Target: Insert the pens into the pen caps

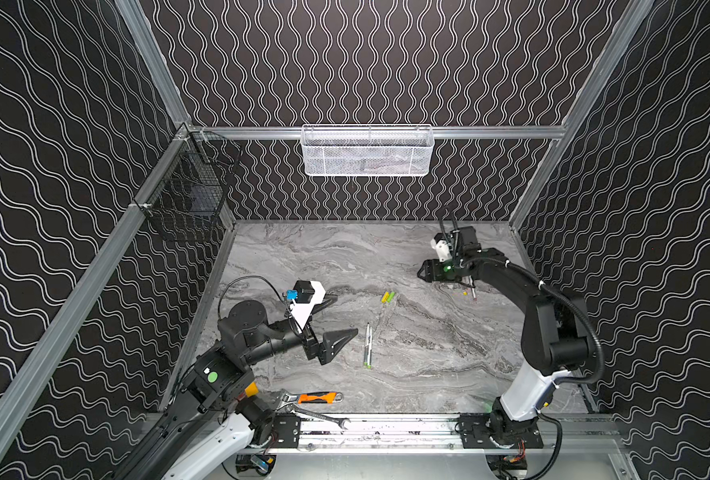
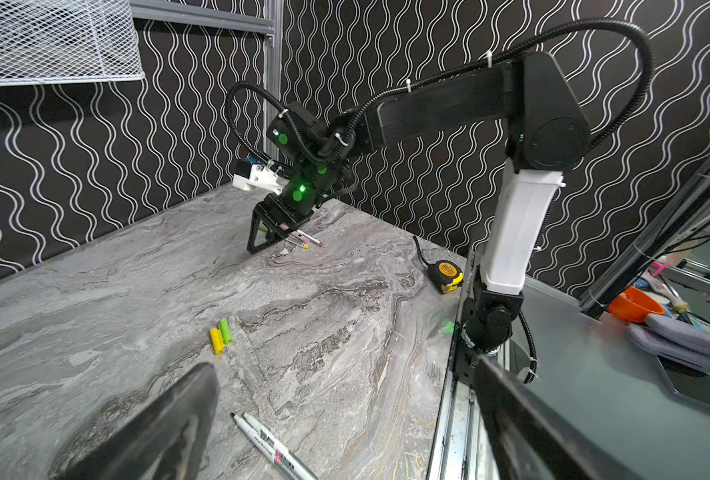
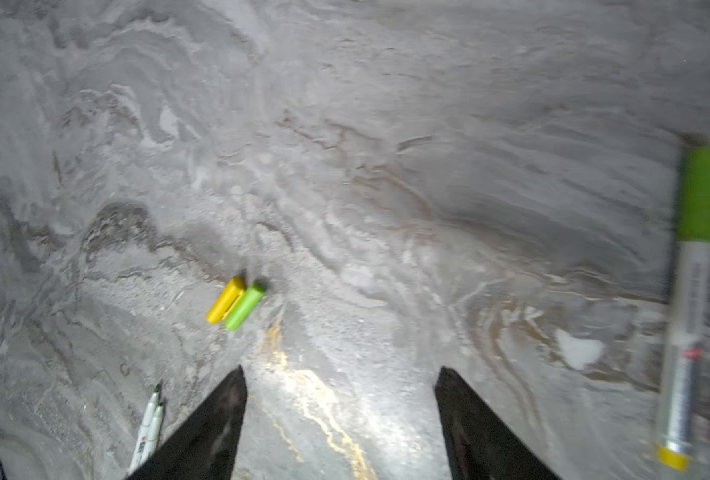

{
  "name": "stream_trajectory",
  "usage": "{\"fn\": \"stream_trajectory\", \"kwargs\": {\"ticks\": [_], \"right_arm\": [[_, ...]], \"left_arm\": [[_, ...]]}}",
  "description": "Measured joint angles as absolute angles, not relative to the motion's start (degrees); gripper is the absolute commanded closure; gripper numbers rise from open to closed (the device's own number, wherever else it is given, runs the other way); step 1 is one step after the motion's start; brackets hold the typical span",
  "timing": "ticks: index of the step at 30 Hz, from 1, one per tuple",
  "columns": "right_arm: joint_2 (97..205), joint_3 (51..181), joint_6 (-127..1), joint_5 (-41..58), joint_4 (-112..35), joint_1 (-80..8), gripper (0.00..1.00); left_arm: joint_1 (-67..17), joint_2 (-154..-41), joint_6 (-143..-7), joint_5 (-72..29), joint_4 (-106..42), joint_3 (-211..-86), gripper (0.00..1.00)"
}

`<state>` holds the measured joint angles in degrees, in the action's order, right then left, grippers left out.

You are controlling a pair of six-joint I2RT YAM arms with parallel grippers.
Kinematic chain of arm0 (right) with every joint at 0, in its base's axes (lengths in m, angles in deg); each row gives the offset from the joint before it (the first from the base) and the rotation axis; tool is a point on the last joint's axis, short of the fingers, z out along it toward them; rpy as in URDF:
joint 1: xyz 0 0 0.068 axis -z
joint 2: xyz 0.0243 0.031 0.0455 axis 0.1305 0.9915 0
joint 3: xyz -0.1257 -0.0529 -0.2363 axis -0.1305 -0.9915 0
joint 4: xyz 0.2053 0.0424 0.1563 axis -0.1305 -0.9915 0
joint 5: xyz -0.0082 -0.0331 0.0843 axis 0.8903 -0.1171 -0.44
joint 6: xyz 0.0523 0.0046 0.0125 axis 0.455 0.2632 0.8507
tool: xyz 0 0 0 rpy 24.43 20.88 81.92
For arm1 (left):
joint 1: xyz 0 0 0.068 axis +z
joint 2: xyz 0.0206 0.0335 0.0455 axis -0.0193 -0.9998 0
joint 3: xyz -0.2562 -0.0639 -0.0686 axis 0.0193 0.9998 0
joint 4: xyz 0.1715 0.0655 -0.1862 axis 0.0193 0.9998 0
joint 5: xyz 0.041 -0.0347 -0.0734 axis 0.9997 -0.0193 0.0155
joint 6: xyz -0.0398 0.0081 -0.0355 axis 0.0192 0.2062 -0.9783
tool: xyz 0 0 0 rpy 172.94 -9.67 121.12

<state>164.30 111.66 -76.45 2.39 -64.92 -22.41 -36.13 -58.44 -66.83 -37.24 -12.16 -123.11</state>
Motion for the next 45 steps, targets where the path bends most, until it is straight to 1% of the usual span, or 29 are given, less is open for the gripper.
{"fn": "stream_trajectory", "kwargs": {"ticks": [5,13,17,24,32,45], "right_arm": [[161.03,105.43,-71.62,6.35,-61.60,-31.64,0.30],[162.86,106.85,-63.49,10.00,-60.22,-42.19,0.38],[162.64,106.72,-62.00,10.61,-60.40,-47.59,0.47],[164.06,106.52,-58.88,15.35,-63.70,-55.15,0.61],[168.72,106.76,-56.19,20.53,-67.52,-60.03,0.65],[171.74,107.68,-54.42,22.02,-68.88,-60.42,0.65]], "left_arm": [[-36.13,-56.73,-65.82,-34.55,-9.41,-123.55,0.01],[-36.13,-54.13,-64.18,-30.90,-3.74,-124.75,0.02],[-36.13,-52.75,-64.10,-29.28,-2.78,-124.14,0.01],[-36.13,-52.73,-64.10,-28.45,-2.13,-123.97,0.01],[-36.13,-52.69,-64.10,-28.48,-2.17,-123.94,0.01],[-36.13,-52.21,-64.07,-28.72,-2.24,-123.73,0.01]]}}
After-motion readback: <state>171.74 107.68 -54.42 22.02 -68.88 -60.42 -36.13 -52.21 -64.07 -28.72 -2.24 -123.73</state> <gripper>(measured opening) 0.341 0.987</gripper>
